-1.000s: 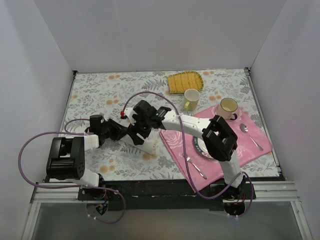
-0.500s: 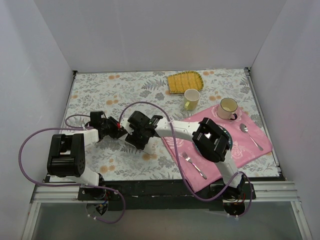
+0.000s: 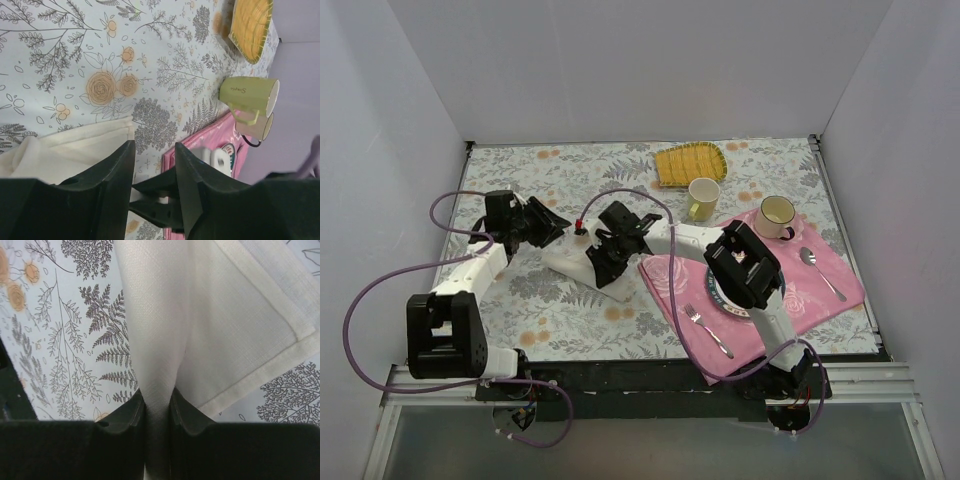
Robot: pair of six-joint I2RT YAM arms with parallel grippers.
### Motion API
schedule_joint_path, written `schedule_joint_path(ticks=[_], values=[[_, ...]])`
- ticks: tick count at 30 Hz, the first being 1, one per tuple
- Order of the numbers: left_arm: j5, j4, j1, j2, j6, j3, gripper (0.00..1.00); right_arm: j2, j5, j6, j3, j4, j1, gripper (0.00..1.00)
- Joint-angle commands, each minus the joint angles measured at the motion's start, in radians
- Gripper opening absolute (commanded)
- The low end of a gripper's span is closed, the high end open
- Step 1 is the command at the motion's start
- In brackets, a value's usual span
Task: Fold the napkin, place the utensils inside, and roll it up
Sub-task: Roll the napkin with the utensil
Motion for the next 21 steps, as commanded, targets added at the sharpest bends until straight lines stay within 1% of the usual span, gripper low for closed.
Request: schedule_joint_path(ticks=[1, 2, 4, 7, 11, 15, 17, 18, 19, 21], values=[[0.055, -0.024, 0.004, -0.050, -0.020, -0.050, 0.37, 0.073, -0.223, 0.110, 0.013, 0.043, -0.063, 0.24], [0.081, -0.007, -0.029, -0.061, -0.032, -0.088, 0.37, 0.098, -0.267, 0.120, 0.019, 0.043, -0.073, 0.24], [0.081, 0.034, -0.053, -0.069, -0.053, -0.119, 0.37, 0.128, -0.294, 0.130, 0.062, 0.014, -0.083, 0.24], [0.094, 0.076, -0.066, -0.061, -0.079, -0.162, 0.37, 0.165, -0.347, 0.162, 0.071, 0.006, -0.095, 0.24], [0.100, 0.136, -0.077, -0.023, -0.093, -0.185, 0.37, 0.184, -0.364, 0.182, 0.067, 0.003, -0.106, 0.24], [0.048, 0.159, -0.080, 0.032, -0.070, -0.206, 0.37, 0.178, -0.363, 0.180, 0.050, 0.005, -0.110, 0.24], [0.026, 0.159, -0.080, 0.068, -0.058, -0.214, 0.37, 0.162, -0.351, 0.170, 0.042, -0.003, -0.113, 0.29], [0.020, 0.192, -0.080, 0.080, -0.055, -0.216, 0.37, 0.156, -0.341, 0.154, 0.041, -0.016, -0.115, 0.31], [0.014, 0.196, -0.080, 0.092, -0.052, -0.217, 0.36, 0.147, -0.314, 0.147, 0.044, -0.027, -0.113, 0.36], [0.005, 0.200, -0.080, 0.120, -0.040, -0.214, 0.36, 0.126, -0.279, 0.116, 0.068, -0.070, -0.113, 0.41]])
